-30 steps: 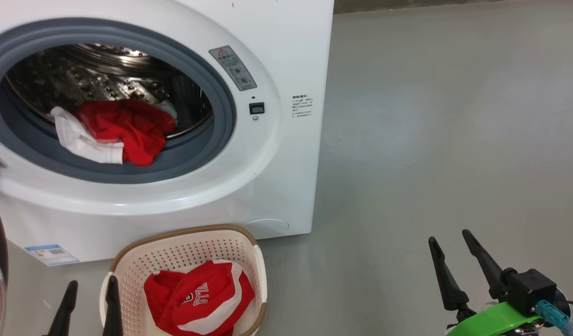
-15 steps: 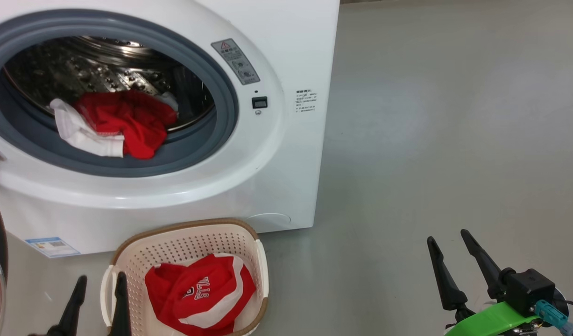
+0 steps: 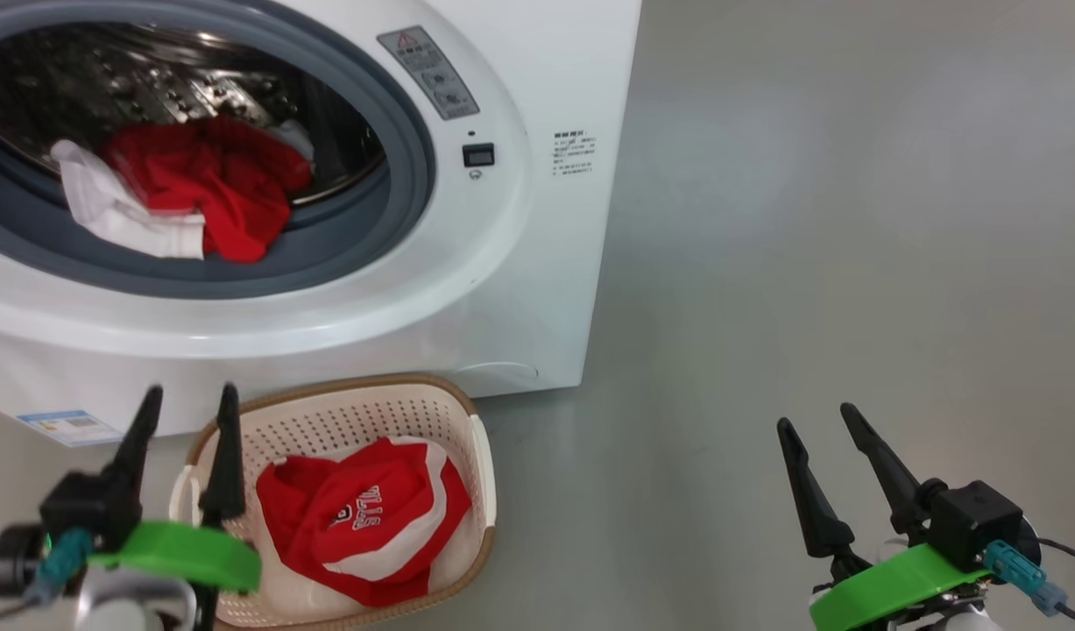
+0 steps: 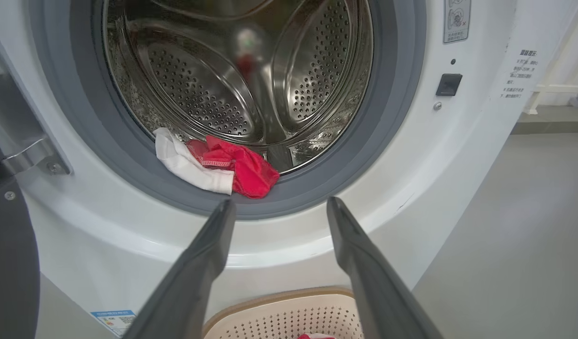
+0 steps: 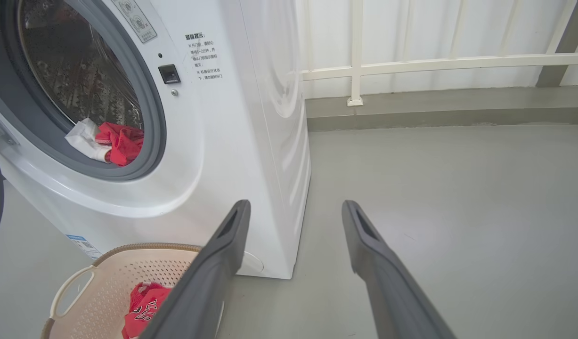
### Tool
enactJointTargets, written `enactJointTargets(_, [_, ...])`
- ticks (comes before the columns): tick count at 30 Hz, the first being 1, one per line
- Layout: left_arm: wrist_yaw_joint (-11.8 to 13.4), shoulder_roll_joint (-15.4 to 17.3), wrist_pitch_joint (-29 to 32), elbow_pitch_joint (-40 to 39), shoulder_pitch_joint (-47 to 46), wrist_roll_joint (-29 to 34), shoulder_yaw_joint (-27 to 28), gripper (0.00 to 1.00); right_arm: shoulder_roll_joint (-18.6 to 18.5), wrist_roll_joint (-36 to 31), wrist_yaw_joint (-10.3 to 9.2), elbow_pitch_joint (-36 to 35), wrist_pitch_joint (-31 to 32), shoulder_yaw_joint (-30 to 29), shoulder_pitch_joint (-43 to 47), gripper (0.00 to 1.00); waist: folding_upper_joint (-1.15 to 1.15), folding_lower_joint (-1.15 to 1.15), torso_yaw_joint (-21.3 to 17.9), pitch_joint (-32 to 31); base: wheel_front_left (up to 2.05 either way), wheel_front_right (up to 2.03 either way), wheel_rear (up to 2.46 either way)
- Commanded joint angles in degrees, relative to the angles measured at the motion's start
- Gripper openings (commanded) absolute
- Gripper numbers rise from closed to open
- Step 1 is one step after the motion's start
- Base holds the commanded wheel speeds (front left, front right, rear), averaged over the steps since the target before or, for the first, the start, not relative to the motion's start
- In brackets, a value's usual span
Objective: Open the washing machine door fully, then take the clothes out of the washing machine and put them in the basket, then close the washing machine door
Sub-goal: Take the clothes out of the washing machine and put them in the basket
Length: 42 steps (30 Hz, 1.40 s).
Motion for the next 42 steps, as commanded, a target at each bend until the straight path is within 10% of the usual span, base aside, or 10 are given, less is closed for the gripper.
enactJointTargets(1, [-0.31,2.22,-0.29,0.28,-3.59,0.61,1.18,1.00,-0.15,0.06,0.35,-1.48,-0.36,1.31,-1.99,1.00,0.00,0.00,-0.51,1.66,0.00,0.00,0.00])
enactJointTargets(24, [0.42,12.19,5.03,35.12,-44.00,3.64,-3.15,1.00,1.26,2.67,0.35,-3.12,-0.36,3.88,-11.88,1.00,0.00,0.00,-6.36,18.35,0.00,0.00,0.00])
enactJointTargets(42, [3.16,17.75,6.16,49.68,-57.91,3.89,-4.30,1.00,1.26,5.05,0.35,-3.99,-0.36,5.64,-14.41,1.00,0.00,0.00,-9.50,23.15,0.00,0.00,0.00])
